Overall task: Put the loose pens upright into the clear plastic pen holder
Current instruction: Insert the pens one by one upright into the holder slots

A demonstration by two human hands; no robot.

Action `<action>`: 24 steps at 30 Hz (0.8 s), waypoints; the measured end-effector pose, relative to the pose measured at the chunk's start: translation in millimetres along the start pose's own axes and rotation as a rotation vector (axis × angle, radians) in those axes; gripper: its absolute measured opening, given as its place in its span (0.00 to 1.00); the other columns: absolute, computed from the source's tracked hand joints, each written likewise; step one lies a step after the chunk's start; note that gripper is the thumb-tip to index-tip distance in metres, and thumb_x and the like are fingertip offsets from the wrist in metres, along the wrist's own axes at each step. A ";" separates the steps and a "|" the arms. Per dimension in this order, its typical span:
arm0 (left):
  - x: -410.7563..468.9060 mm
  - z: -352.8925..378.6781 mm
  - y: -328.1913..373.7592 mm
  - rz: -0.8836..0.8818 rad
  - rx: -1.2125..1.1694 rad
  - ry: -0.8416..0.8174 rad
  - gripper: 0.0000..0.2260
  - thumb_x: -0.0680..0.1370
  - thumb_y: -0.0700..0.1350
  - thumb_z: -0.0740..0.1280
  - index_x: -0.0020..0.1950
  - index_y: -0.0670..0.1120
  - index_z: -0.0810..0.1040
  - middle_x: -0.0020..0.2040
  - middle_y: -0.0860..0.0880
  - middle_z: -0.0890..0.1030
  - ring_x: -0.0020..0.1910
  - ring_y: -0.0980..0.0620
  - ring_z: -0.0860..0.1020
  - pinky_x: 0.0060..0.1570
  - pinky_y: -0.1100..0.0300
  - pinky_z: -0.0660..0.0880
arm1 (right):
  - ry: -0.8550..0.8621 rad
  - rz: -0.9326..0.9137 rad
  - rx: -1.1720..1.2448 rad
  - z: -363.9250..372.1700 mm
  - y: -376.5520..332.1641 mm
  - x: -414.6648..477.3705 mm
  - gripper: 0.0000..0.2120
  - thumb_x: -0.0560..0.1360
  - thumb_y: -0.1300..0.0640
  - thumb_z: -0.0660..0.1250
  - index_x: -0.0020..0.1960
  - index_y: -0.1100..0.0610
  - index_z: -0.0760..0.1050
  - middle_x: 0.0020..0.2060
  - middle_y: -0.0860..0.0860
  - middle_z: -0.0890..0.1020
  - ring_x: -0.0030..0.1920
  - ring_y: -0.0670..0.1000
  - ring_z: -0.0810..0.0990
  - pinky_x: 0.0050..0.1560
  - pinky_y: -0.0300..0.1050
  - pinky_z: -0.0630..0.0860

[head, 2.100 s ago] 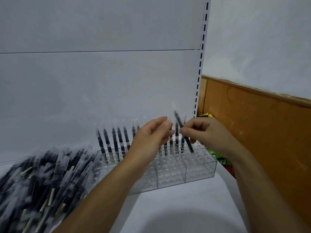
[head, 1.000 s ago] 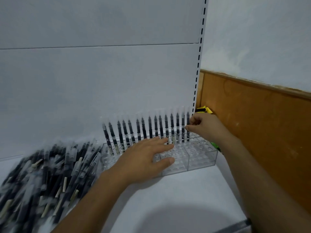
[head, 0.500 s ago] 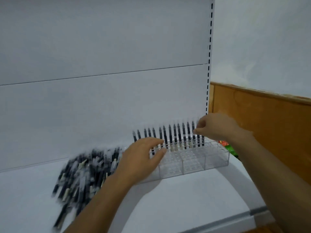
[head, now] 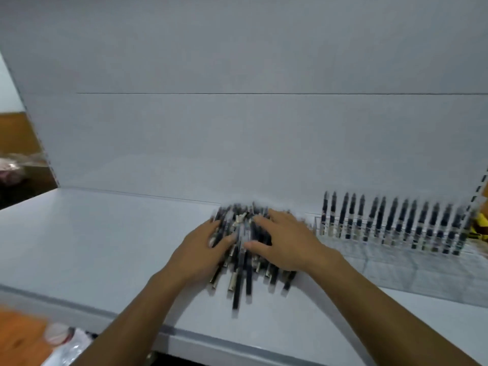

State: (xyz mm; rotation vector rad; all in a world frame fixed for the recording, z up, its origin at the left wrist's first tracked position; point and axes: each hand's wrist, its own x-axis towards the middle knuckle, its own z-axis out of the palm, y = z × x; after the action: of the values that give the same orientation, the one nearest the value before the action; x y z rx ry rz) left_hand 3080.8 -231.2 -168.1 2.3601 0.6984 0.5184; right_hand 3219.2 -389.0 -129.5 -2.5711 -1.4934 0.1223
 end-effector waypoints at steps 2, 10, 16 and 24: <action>1.0 1.9 -7.2 -0.045 0.013 -0.036 0.29 0.77 0.65 0.60 0.75 0.55 0.64 0.75 0.56 0.66 0.72 0.57 0.65 0.67 0.59 0.62 | 0.003 -0.007 0.002 11.8 -2.8 7.1 0.35 0.76 0.28 0.48 0.78 0.42 0.52 0.80 0.51 0.51 0.79 0.55 0.48 0.75 0.56 0.51; 13.3 -6.0 -4.3 -0.091 0.041 0.037 0.23 0.77 0.58 0.67 0.69 0.51 0.73 0.66 0.51 0.75 0.62 0.52 0.75 0.61 0.56 0.71 | 0.408 -0.068 0.031 26.0 -2.2 1.2 0.28 0.73 0.28 0.52 0.59 0.43 0.77 0.60 0.44 0.76 0.63 0.49 0.69 0.62 0.48 0.65; -0.7 -17.3 3.1 -0.106 0.104 0.063 0.10 0.73 0.59 0.70 0.47 0.55 0.79 0.44 0.57 0.80 0.41 0.59 0.77 0.37 0.63 0.68 | 0.419 -0.110 -0.059 34.7 -24.4 -7.5 0.28 0.68 0.22 0.52 0.32 0.47 0.65 0.29 0.41 0.70 0.31 0.40 0.67 0.31 0.40 0.64; -14.4 -19.5 15.1 -0.170 0.159 -0.157 0.13 0.71 0.58 0.74 0.46 0.56 0.73 0.37 0.55 0.82 0.37 0.58 0.79 0.34 0.60 0.69 | 0.306 0.044 0.230 30.7 -19.8 -8.4 0.16 0.74 0.38 0.64 0.35 0.48 0.72 0.24 0.43 0.77 0.27 0.40 0.74 0.37 0.41 0.72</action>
State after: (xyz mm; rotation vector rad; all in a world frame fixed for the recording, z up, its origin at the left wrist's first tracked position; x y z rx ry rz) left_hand 3064.9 -241.1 -146.6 2.4266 0.8848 0.2080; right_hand 3193.4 -383.5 -156.1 -2.3161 -1.2348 -0.0868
